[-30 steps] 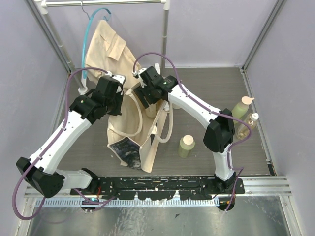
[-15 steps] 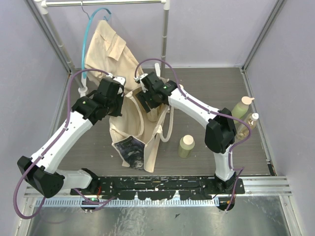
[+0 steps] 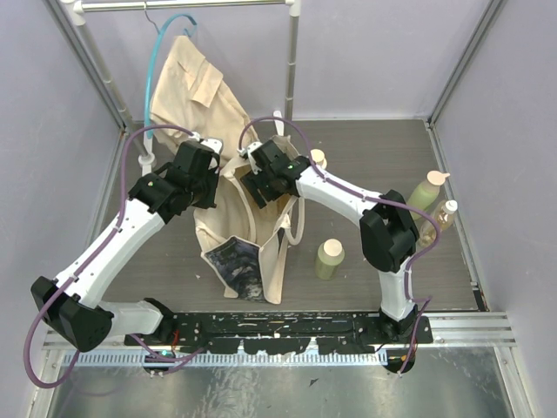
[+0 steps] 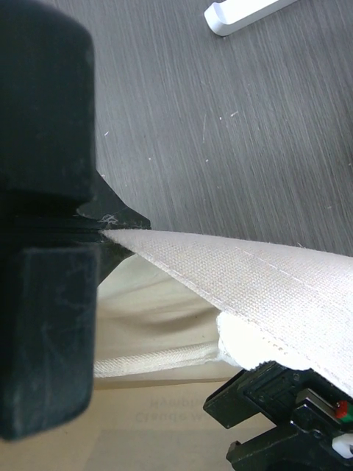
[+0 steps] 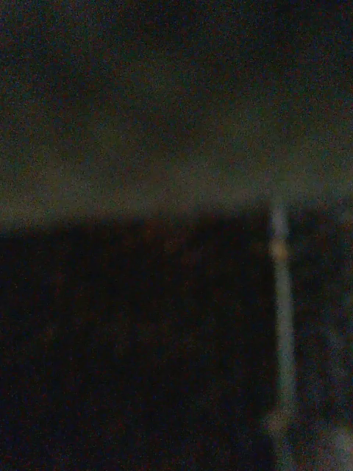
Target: Place the personal care products into the canvas bag
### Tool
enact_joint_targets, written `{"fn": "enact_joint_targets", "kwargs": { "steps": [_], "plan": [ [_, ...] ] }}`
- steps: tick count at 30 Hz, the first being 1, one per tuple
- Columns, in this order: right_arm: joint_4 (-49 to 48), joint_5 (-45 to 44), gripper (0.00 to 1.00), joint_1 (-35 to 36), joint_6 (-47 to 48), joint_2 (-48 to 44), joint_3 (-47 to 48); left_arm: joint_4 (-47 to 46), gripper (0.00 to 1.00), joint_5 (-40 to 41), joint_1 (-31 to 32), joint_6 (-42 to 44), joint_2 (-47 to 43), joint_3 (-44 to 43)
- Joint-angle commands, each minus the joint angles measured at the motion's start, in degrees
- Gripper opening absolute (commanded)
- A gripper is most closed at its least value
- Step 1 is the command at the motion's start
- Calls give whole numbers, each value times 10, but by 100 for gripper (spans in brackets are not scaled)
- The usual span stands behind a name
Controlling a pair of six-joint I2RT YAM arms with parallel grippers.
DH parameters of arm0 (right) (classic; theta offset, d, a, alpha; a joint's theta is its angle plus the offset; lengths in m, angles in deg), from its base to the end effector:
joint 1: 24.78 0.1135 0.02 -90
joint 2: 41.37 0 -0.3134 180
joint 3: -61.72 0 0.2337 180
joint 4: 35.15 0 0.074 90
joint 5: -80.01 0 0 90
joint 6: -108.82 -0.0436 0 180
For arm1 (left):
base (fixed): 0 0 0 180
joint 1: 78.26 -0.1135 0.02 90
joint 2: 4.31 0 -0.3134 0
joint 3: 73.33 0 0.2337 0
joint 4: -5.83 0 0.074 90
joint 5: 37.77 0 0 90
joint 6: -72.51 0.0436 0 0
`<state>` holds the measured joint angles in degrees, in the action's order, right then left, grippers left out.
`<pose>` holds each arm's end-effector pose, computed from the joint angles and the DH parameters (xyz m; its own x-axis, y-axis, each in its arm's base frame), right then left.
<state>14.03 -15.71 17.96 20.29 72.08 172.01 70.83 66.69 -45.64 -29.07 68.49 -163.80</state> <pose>0.3333 0.3021 0.2952 -0.5651 -0.5569 -0.6087 -0.6453 0.7581 -0.0945 0.1986 -0.1142 0.3984 -0.6829 0.2063 -0.7008 0.2474 0.9679 0.0438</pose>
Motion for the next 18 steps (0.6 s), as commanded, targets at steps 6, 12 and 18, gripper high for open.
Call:
{"fn": "enact_joint_targets", "kwargs": {
  "steps": [6, 12, 18],
  "plan": [
    [10, -40, 6, -19, -5, 11, -81, -18, 0, 6, -2, 5, -19, 0],
    [4, -35, 62, -19, -15, -11, -88, -25, 0, -3, -2, 7, -13, -1],
    [26, -34, 92, -19, -20, -28, -29, -45, 0, -29, -2, 8, -9, 13]
  ]
}}
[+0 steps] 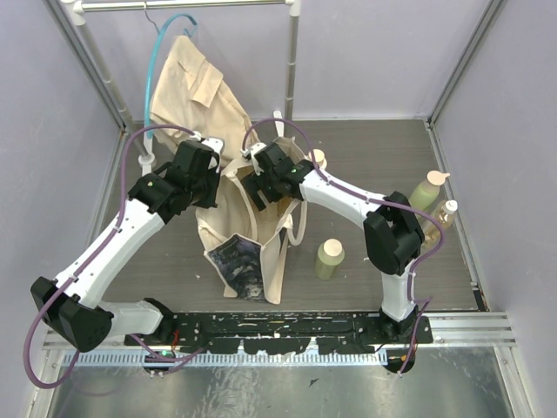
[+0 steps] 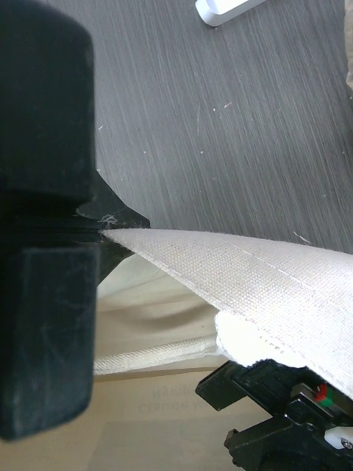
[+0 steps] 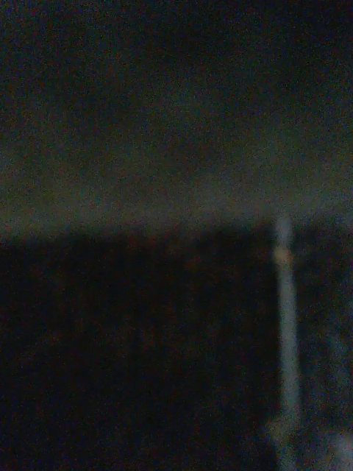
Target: Place the personal care products into the canvas bag
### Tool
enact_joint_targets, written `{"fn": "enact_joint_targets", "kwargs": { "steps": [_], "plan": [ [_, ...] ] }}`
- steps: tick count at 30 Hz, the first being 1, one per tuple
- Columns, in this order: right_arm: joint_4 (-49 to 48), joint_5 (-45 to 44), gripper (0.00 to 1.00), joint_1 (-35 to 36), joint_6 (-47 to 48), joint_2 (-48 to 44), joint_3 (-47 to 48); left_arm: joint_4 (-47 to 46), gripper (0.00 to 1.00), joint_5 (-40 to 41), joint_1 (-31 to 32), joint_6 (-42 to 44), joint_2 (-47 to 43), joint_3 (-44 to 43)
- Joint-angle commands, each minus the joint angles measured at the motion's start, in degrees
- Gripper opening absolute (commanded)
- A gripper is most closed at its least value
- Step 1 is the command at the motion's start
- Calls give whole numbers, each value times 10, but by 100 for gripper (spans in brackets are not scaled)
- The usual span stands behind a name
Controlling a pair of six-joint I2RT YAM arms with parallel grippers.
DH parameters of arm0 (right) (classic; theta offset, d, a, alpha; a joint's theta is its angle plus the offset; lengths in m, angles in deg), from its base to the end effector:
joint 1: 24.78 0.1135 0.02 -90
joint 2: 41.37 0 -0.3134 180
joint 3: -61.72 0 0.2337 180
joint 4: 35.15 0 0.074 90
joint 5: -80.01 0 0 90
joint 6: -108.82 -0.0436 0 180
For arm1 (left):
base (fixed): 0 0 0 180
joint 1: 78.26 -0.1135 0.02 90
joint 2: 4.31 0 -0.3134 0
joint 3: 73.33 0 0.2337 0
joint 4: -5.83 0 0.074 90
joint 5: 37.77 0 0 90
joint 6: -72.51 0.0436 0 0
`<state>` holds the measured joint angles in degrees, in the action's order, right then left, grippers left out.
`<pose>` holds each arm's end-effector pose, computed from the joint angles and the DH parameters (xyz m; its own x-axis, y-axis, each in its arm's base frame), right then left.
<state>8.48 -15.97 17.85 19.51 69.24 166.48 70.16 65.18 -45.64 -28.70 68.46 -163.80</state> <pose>0.3261 0.2940 0.2938 -0.5517 -0.5242 -0.6487 -0.6305 0.7713 -0.0870 0.1988 -0.1156 0.3992 -0.6775 0.2087 -0.7053 0.2692 0.9627 0.0263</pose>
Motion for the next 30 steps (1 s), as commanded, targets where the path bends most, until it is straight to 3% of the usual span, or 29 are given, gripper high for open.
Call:
{"fn": "enact_joint_targets", "kwargs": {
  "steps": [1, 4, 9, 13, 18, 30],
  "plan": [
    [86, -32, 94, -18, -12, -2, 41, -41, 0, -21, -2, 4, -9, 17],
    [106, -50, 100, -18, -23, -9, 91, -52, 0, -38, -2, 2, -10, 32],
    [143, -60, 100, -18, -38, -19, 160, -65, 0, -57, -2, -14, -12, 54],
    [166, -20, 100, -18, -34, -40, 189, -67, 0, -59, -2, -19, -13, 64],
    [166, 10, 100, -18, -33, -93, 195, -70, 0, -60, -2, -20, -11, 69],
    [83, -53, 100, -35, -37, -219, 171, -79, 0, -69, -1, -15, -4, 65]
  ]
}}
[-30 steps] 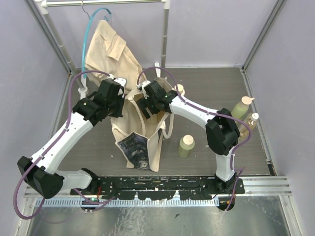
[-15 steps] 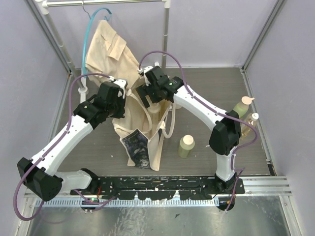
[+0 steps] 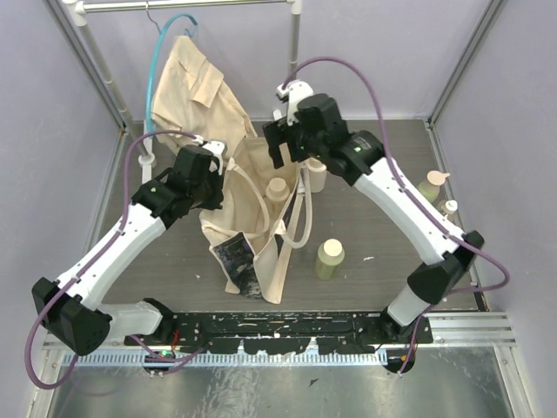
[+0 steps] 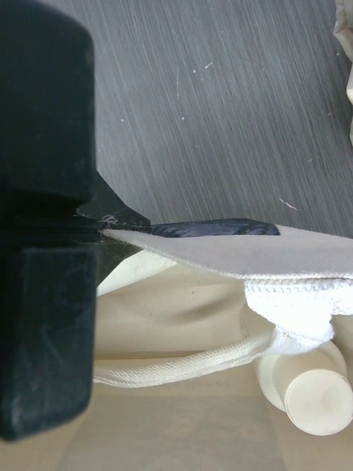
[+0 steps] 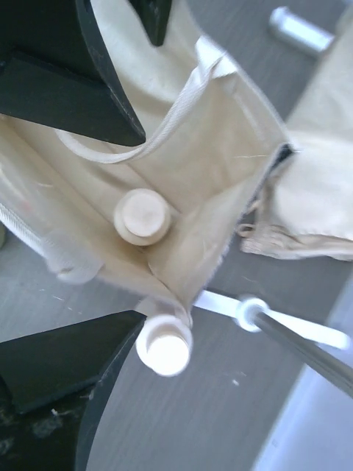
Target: Place the personal care products into the canvas bag
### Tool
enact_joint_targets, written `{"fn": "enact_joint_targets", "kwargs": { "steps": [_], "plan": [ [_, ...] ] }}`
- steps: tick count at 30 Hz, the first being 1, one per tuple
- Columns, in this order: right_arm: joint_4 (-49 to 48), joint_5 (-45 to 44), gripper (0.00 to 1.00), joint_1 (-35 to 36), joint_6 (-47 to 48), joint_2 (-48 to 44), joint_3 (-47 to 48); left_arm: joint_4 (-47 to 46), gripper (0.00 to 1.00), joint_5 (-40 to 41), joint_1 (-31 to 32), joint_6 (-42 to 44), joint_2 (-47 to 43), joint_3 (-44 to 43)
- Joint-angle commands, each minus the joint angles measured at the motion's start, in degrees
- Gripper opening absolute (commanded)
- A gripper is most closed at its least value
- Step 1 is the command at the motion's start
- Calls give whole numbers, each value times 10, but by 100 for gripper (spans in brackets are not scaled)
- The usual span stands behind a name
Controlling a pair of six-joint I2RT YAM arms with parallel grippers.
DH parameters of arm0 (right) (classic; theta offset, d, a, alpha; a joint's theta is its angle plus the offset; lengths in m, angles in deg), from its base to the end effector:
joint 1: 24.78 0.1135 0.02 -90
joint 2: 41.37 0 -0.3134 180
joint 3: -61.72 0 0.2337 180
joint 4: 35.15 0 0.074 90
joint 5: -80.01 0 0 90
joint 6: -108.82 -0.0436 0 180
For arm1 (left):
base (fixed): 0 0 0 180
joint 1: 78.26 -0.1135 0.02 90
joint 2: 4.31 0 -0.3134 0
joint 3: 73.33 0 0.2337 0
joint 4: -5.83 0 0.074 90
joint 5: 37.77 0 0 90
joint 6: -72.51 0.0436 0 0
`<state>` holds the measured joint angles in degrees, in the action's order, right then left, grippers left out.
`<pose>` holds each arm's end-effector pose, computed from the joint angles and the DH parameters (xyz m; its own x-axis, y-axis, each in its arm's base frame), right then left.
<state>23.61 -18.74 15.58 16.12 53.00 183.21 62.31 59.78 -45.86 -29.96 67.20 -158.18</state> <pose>0.2722 0.2226 0.4711 -0.4248 -0.2999 -0.8542 -0.5219 0.8521 -0.0396 0.2003 -0.1203 0.3845 -0.6609 0.1659 -0.7319 0.3149 0.9465 -0.0698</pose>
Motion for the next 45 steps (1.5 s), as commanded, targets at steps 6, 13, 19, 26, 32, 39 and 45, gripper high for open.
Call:
{"fn": "enact_joint_targets", "kwargs": {
  "steps": [6, 13, 19, 26, 32, 39, 45],
  "plan": [
    [-23, -26, 100, -81, -70, -34, 15, 5, 0, -19, 0, -10, 7, 6],
    [41, -29, 100, -167, -122, 40, 24, 31, 0, 20, 0, -25, -15, 3],
    [109, -27, 100, -170, -112, 133, 104, 86, 0, 67, 1, -46, -50, 0],
    [104, -4, 100, -170, -105, 187, 129, 126, 0, 99, 1, -67, -83, 4],
    [119, -21, 100, -172, -96, 233, 149, 121, 0, 100, 1, -86, -92, 24],
    [97, -3, 100, -179, -97, 261, 120, 92, 0, 102, 1, -81, -85, 34],
    [75, 0, 100, -184, -96, 270, 88, 84, 0, 100, 1, -68, -71, 18]
  ]
}}
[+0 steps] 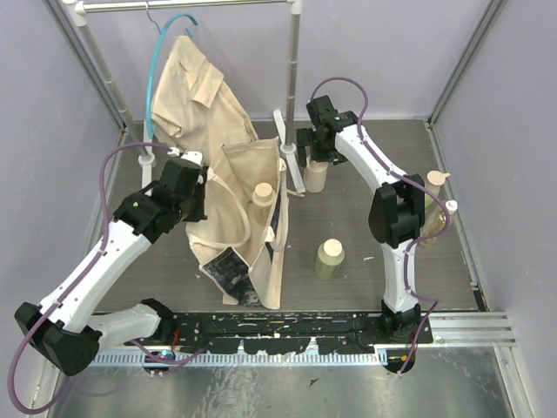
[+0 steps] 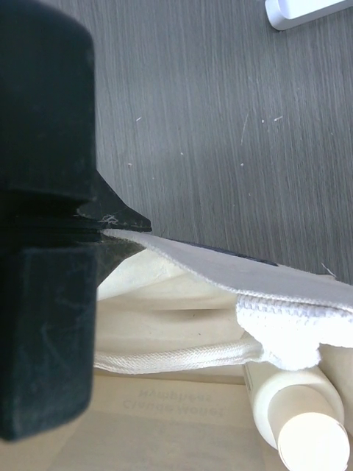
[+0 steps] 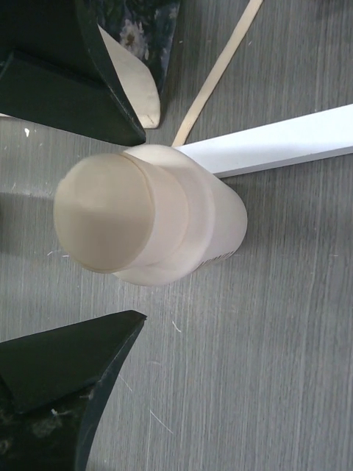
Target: Place the personal care products into the canvas bag
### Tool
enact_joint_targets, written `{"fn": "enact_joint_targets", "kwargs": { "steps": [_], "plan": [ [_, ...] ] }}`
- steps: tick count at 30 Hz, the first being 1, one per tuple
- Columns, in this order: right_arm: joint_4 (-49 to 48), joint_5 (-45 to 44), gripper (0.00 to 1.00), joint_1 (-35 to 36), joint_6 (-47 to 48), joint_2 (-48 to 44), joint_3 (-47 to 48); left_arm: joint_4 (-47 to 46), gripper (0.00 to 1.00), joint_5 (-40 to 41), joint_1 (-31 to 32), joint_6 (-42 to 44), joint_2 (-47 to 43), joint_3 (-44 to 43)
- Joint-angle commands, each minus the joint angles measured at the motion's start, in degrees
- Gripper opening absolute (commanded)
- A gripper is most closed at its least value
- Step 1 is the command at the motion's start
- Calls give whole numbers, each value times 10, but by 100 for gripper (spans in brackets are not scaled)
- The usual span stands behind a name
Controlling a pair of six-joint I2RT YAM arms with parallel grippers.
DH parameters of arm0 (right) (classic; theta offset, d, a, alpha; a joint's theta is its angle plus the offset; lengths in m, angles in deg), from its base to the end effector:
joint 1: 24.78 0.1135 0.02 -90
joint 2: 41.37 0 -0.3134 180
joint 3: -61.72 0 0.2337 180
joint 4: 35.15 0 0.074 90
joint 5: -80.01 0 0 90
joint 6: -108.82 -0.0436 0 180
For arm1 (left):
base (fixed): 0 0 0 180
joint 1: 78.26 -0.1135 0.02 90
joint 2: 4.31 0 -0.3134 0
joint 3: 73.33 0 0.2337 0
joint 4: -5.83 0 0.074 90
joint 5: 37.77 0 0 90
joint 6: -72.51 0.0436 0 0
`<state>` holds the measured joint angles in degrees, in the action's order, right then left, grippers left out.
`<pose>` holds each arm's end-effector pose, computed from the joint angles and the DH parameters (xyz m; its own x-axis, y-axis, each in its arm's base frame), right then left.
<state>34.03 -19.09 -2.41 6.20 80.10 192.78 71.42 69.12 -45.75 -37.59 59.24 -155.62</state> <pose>0.4403 0.1738 0.3188 -0.8442 -0.1141 -0.5238 -0.1202 0.9925 -0.0225 0.1593 -0.0865 0.3848 -0.6969 0.0542 -0.7151 0.1142 0.9928 -0.0360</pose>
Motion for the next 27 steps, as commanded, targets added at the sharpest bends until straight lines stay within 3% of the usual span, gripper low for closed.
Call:
{"fn": "enact_joint_targets", "kwargs": {
  "steps": [1, 21, 24, 27],
  "plan": [
    [-32, 4, 100, -5, 4, 0, -14, -11, 0, 8, 1, 10, 10, -9],
    [-147, 14, 89, -5, 49, -22, -116, -30, 0, -6, 0, 25, 20, -12],
    [-148, 19, 81, -5, 56, -22, -118, -32, 0, -9, 1, 26, 20, -12],
    [-152, 19, 63, -5, 63, -30, -121, -32, 0, -12, 1, 26, 21, -12]
  ]
}}
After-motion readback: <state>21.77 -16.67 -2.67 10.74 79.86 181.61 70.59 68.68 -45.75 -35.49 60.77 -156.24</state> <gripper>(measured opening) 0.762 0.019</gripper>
